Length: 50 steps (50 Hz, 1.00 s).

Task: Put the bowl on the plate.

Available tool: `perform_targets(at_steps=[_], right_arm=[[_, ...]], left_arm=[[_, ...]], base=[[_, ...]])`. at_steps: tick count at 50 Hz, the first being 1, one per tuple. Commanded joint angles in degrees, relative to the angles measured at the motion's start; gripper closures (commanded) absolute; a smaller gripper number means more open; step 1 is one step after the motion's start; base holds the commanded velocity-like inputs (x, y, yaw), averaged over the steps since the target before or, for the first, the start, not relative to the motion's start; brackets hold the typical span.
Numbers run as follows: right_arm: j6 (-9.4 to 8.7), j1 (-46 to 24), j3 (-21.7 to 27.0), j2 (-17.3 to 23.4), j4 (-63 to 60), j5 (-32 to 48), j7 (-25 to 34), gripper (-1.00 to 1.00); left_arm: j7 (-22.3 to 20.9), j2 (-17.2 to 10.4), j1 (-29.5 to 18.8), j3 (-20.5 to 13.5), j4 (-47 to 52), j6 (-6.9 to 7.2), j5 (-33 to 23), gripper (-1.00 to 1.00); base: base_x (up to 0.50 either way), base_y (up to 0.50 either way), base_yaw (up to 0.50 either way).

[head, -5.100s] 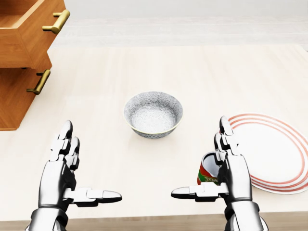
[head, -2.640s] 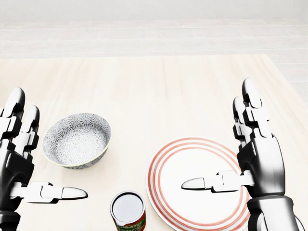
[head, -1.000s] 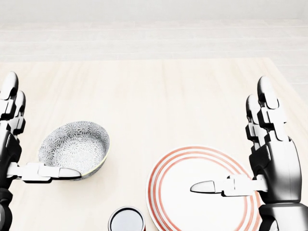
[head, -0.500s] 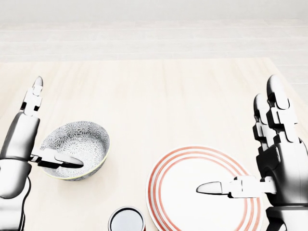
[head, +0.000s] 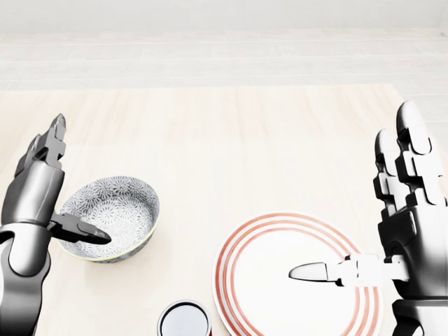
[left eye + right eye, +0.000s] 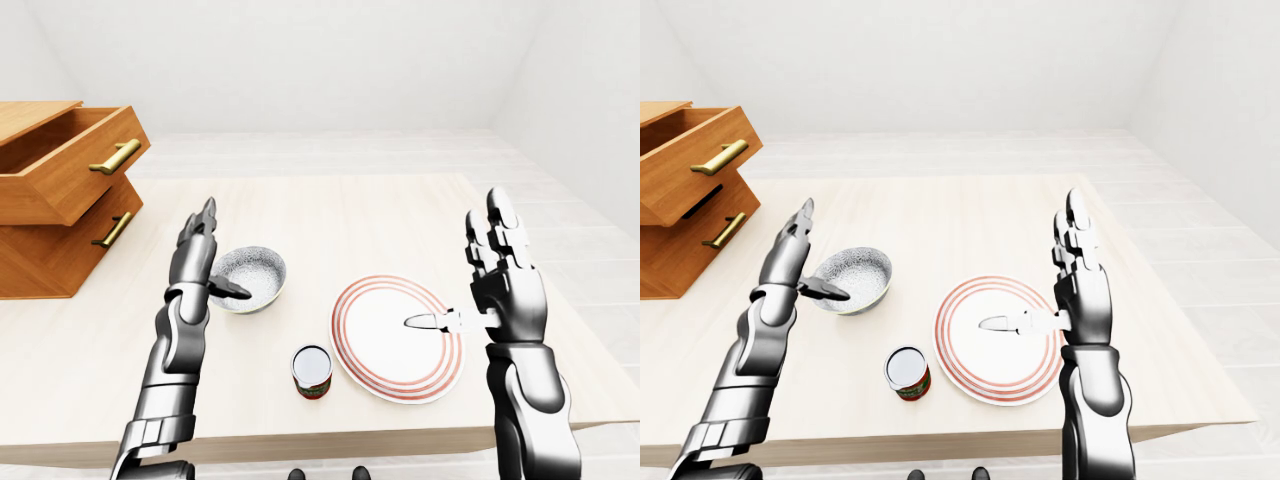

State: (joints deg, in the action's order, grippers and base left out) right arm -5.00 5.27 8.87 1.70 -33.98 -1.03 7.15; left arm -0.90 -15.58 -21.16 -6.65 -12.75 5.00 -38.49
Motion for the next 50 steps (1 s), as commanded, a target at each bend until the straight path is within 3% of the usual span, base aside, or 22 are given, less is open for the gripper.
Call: perform_targets(at_steps=[1,25,28,35,50], right_arm=[[0.00,-1.0,0.4,0.3,0.7,0.1,-0.1,-1.00],[0.00,-0.7,0.4,0.2,0.8,0.2,-0.1,-1.00],[0.00,-0.7,0.3,0.2,1.2,0.2,-0.1,-1.00],[0.00,-0.4,0.4,0.2,1.7,0.1,0.0,-1.00],[0.00,-0.2,0.4,0.2,2.5,0.2,0.1,-1.00]], left_arm=[[-1.6,0.2,2.8,0.5,4.4,0.00,-5.2,-1.00],[-7.0,3.8,11.1,0.9,18.0,-0.06,-12.8,-1.00],[-7.2,4.4,12.7,1.5,19.3,-0.87,-14.2,-1.00],[-5.5,4.9,12.7,2.0,16.1,-2.61,-16.9,-1.00],[0.4,4.0,9.2,2.9,4.7,-4.33,-20.4,-1.00]], base=[[0.00,0.00,0.00],[0.00,0.00,0.00],[0.00,0.00,0.00],[0.00,0.00,0.00],[0.00,0.00,0.00]])
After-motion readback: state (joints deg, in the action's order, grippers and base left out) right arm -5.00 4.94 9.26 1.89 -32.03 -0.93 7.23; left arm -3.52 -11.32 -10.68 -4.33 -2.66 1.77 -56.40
